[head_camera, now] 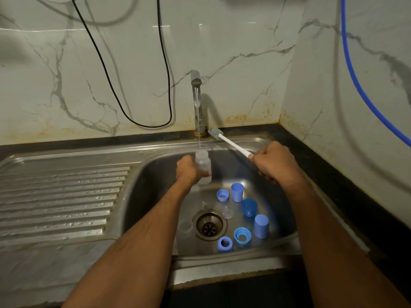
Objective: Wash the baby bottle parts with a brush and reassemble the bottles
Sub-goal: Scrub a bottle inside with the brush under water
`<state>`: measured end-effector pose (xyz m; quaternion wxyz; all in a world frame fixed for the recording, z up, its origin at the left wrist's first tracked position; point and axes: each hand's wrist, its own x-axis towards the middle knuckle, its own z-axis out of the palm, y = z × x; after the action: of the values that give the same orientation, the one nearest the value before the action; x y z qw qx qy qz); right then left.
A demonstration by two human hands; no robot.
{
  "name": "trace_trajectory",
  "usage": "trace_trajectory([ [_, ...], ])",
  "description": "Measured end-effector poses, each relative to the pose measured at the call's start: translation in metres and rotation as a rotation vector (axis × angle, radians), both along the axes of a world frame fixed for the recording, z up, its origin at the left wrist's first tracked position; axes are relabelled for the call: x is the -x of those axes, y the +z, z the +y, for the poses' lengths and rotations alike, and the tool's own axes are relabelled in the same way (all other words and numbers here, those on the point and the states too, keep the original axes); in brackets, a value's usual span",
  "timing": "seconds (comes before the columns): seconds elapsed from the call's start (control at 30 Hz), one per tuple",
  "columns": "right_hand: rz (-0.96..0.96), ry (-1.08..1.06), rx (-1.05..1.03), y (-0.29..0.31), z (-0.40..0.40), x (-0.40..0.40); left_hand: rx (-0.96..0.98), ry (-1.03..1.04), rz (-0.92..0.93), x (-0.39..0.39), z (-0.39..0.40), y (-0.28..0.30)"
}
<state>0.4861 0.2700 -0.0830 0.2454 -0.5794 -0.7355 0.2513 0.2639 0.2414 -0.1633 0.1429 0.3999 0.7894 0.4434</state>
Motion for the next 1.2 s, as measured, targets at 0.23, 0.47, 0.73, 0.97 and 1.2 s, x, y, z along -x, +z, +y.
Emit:
trace_trajectory([
  [0.23, -0.009, 0.002, -0.009, -0.001, 0.001, 0.0, -0.03, -0.001, 0.018, 0.001, 0.0, 0.0],
  [0.47, -0.013, 0.011, -0.02, 0.0, 0.0, 0.0, -0.091, 0.02, 0.003, 0.001, -0.001, 0.002],
  [0.73, -0.021, 0.017, -0.029, 0.0, 0.001, -0.001, -0.15, 0.051, 0.033, 0.002, -0.002, 0.001],
  [0.97, -0.044, 0.019, 0.0, -0.002, 0.004, 0.002, -0.1, 0.02, -0.032, 0.003, -0.007, 0.001],
  [1.2, -0.139, 0.022, 0.04, -0.007, 0.005, 0.006, -0.113, 0.058, -0.188, 0.013, -0.021, 0.009],
])
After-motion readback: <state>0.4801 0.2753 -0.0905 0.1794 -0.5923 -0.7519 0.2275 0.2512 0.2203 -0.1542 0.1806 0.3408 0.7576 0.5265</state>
